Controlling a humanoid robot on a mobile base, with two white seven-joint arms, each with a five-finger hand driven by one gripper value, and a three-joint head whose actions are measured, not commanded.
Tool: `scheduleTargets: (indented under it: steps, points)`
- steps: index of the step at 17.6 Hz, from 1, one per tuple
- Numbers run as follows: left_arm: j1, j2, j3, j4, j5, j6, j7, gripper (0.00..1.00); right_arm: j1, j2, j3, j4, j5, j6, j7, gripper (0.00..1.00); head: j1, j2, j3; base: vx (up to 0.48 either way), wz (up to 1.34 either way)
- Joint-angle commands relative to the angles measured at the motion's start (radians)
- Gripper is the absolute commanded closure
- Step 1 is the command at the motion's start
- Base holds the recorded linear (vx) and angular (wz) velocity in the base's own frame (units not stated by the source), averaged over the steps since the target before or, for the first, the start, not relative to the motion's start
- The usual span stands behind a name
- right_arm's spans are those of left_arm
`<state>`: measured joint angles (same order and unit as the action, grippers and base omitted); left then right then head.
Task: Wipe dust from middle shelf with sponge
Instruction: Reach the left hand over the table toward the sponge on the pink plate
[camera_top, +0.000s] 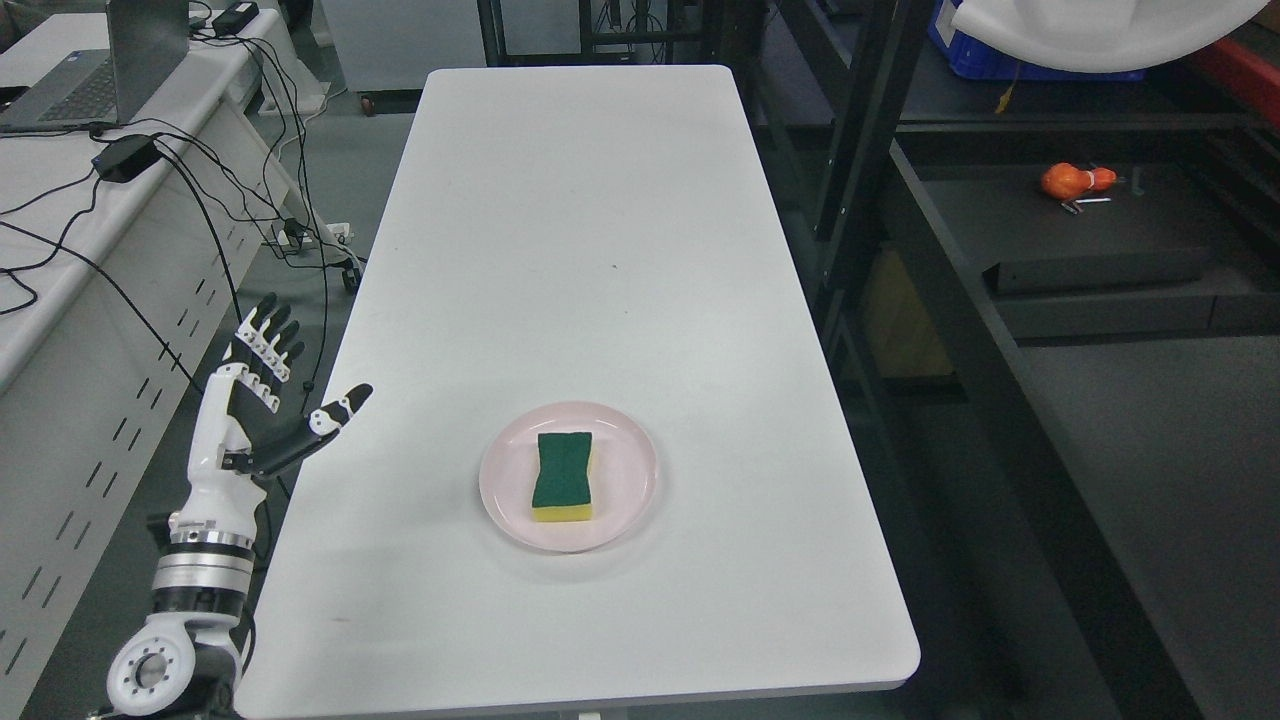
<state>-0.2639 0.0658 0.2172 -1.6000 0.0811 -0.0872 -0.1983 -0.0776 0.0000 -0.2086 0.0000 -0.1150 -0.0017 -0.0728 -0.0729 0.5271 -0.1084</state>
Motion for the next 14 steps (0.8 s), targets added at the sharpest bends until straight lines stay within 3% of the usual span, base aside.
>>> scheduleTargets:
  steps: [1,4,7,9,14]
  points:
    - [-0.168,0.218,-0.140,0.291,-0.220,-0.142,-0.035,0.01,-0.001,-0.017,0.000,-0.017,0.000,0.072,0.001,0.00,0.0000,0.000,0.000,0.000,0.00]
    - [-0.237,0.270,-0.245,0.356,-0.442,-0.271,-0.059,0.01,-0.001,-0.017,0.000,-0.017,0.000,0.072,0.001,0.00,0.0000,0.000,0.000,0.000,0.00]
    - [-0.274,0.259,-0.268,0.370,-0.683,-0.362,-0.194,0.01,-0.001,-0.017,0.000,-0.017,0.000,0.072,0.001,0.00,0.0000,0.000,0.000,0.000,0.00]
    - [-0.305,0.265,-0.323,0.373,-0.786,-0.429,-0.277,0.02,-0.001,-0.017,0.000,-0.017,0.000,0.072,0.001,0.00,0.0000,0.000,0.000,0.000,0.00]
    - [-0.388,0.267,-0.409,0.391,-1.021,-0.567,-0.329,0.03,0.001,-0.017,0.000,-0.017,0.000,0.074,0.001,0.00,0.0000,0.000,0.000,0.000,0.00]
